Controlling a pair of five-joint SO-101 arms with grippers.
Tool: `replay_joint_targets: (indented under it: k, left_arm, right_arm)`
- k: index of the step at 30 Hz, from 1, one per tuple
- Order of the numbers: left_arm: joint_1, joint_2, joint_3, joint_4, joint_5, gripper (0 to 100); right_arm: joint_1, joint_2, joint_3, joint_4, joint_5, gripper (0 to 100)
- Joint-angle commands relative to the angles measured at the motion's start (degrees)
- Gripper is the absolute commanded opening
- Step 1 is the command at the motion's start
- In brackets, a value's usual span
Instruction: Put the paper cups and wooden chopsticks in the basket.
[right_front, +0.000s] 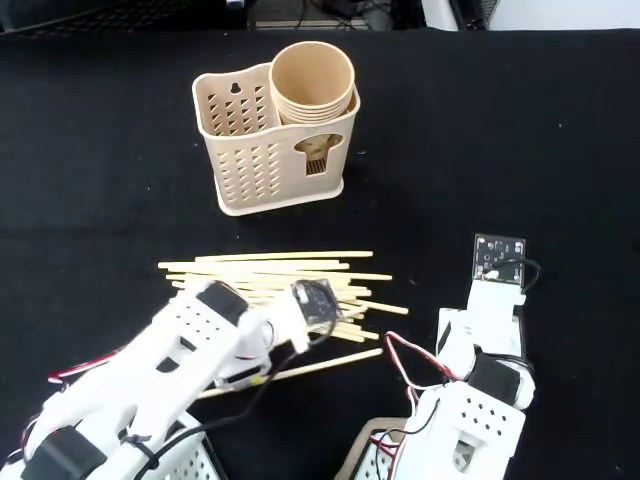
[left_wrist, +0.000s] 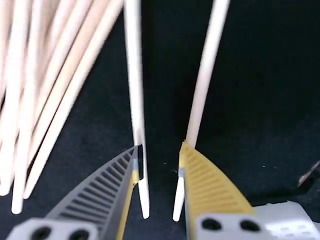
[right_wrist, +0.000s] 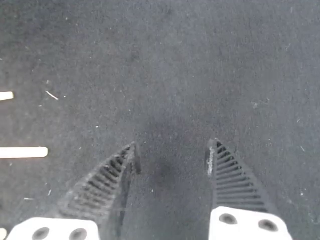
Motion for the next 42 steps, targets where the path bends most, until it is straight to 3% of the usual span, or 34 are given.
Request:
replay_joint_targets:
  k: [1,11,14,19,27,34,42]
  left_arm:
    - [3.47,-0.62,-1.63,1.23,-0.26,15]
    - [5.05,-0.70,-2.68,1.41,0.09,15]
    - [5.58,-1.05,-2.77,1.41,3.34,15]
    - [9.80,-5.71,-1.19,3.08,7.74,15]
    - [10.95,-12.84,2.77,3.87,7.56,15]
    - [-0.48,-12.84,9.80,-6.51,1.85,15]
    - [-6.20,-13.45,9.36,-7.30,1.14,15]
  right_arm:
    - [0.35,-0.66,-0.13,-1.23,0.35,22.2]
    - [0.35,-0.66,-0.13,-1.23,0.35,22.2]
    - [0.35,-0.66,-0.13,-1.23,0.35,22.2]
    - [0.35,-0.66,-0.13,-1.23,0.35,22.2]
    - [0.35,-0.66,-0.13,-1.23,0.35,22.2]
    - [0.35,-0.66,-0.13,-1.23,0.35,22.2]
    - [0.35,-0.66,-0.04,-1.23,0.35,22.2]
